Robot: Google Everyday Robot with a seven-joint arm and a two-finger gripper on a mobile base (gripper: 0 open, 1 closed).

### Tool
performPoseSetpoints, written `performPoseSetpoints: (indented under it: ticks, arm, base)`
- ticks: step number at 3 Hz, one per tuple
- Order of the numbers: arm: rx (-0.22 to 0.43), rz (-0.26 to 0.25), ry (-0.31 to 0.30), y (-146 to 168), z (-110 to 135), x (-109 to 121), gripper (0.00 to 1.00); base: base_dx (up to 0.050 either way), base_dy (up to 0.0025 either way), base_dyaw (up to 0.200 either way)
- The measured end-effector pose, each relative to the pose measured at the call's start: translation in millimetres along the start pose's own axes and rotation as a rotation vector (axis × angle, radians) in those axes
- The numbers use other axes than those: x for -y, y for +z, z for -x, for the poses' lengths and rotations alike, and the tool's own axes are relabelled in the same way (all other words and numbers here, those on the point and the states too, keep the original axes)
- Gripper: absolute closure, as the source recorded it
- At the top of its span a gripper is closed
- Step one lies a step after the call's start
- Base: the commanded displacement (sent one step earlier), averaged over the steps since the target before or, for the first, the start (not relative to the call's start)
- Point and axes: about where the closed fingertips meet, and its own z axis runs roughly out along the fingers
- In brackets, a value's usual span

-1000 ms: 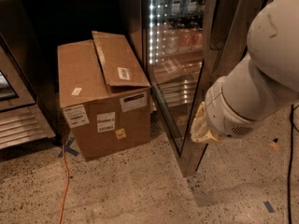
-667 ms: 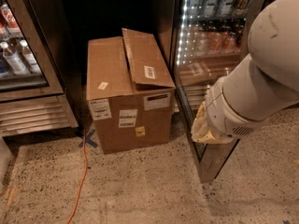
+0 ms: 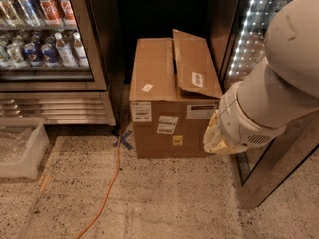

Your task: Close left fridge door

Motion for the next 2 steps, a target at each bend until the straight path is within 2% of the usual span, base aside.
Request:
performPoseSetpoints:
  ticks: [1, 2]
  arm:
    - [0.066, 0.023, -0.002, 1.0, -0.3, 3.6, 1.0]
    - [0.065, 0.027, 0.006, -2.5, 0.7, 12.9, 1.0]
  base:
    - [0.0, 0.0, 0.0]
    - [0.0, 0.0, 0.0]
